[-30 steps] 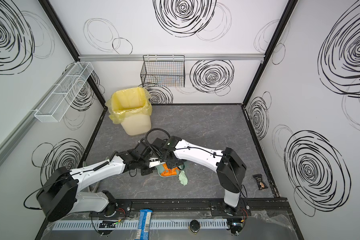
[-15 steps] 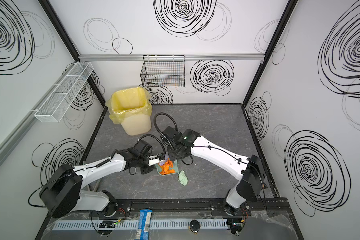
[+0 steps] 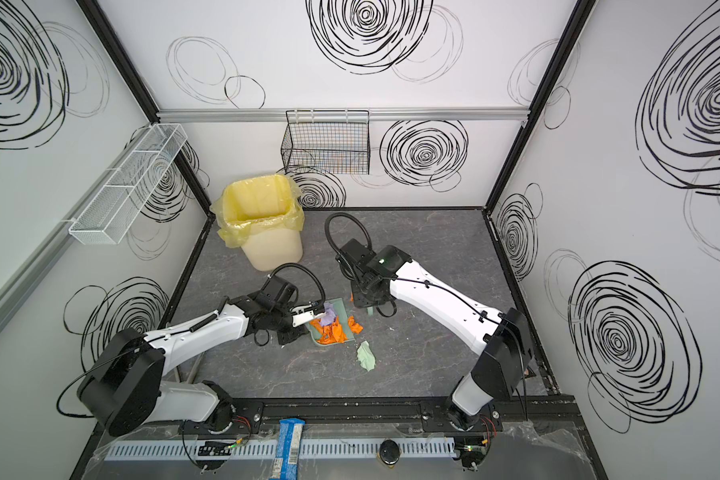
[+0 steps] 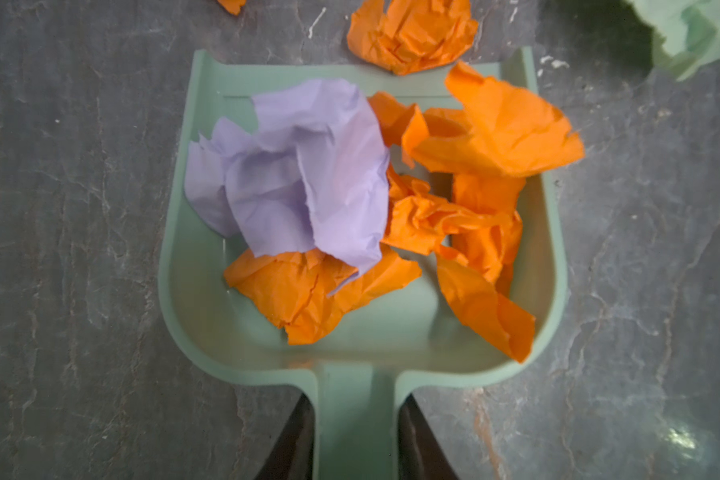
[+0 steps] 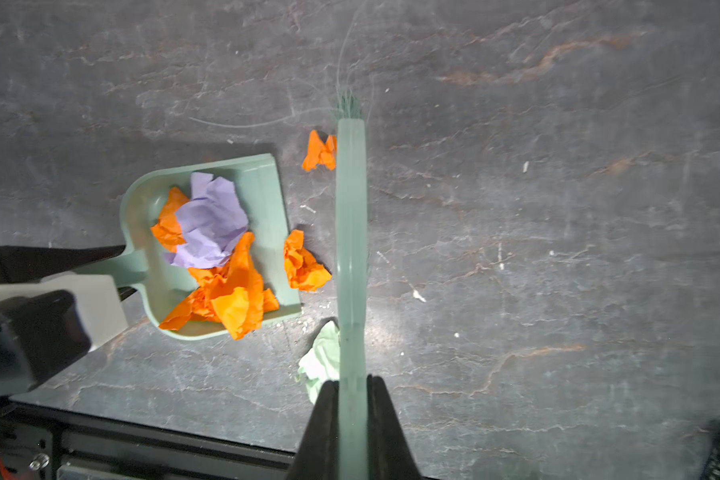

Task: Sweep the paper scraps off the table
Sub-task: 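Lift the brush back over the stray orange scraps with the right gripper, then sweep the stray orange scraps into the green dustpan with the right brush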

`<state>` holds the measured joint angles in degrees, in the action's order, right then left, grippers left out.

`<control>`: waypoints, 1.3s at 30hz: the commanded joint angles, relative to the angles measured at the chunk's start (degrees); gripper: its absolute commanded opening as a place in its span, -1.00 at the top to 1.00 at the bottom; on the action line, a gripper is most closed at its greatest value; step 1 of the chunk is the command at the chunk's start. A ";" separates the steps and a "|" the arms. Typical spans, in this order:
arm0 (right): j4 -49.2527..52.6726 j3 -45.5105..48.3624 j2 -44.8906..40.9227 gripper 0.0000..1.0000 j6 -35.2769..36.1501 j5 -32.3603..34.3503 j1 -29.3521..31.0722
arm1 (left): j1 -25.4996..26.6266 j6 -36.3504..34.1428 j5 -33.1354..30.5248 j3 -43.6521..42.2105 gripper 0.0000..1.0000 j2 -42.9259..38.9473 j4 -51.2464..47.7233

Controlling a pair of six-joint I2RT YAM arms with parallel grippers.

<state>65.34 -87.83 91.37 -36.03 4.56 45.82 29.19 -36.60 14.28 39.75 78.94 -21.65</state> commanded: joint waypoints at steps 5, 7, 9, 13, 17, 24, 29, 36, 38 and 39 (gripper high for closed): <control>4.48 -10.05 9.23 1.00 8.75 9.13 -5.90 | -3.40 -2.11 2.33 -0.02 1.00 -0.48 0.29; 5.33 -12.13 12.94 1.00 10.17 10.81 -7.07 | -3.88 -2.64 2.42 0.06 1.00 0.11 0.46; 5.56 -13.54 16.23 1.00 11.17 11.83 -7.49 | -4.41 -2.98 2.50 0.07 1.00 0.82 0.62; 4.65 -14.52 20.48 1.00 12.65 9.89 -7.08 | -5.11 -3.52 2.71 0.00 1.00 1.31 0.82; 3.51 -13.90 22.09 1.00 13.84 6.79 -5.56 | -5.29 -3.74 3.03 0.03 1.00 1.55 0.82; 2.30 -14.39 20.96 1.00 14.52 0.26 -1.44 | -5.23 -3.57 3.56 0.29 1.00 1.97 1.19; 2.17 -13.80 19.00 1.00 13.50 -2.49 2.03 | -5.25 -3.48 3.82 0.33 1.00 2.36 1.51; 2.69 -13.29 14.77 1.00 11.56 -4.48 5.10 | -5.34 -3.38 3.85 0.25 1.00 2.89 2.09; 2.66 -13.15 12.38 1.00 10.87 -4.86 5.45 | -5.35 -3.37 3.90 0.33 1.00 3.20 2.31; 2.92 -13.15 11.33 1.00 10.65 -4.88 5.56 | -5.39 -3.39 3.91 0.33 1.00 3.32 2.36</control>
<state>67.00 -101.08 107.09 -23.86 0.40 51.20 24.25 -39.46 16.95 39.75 81.21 -20.67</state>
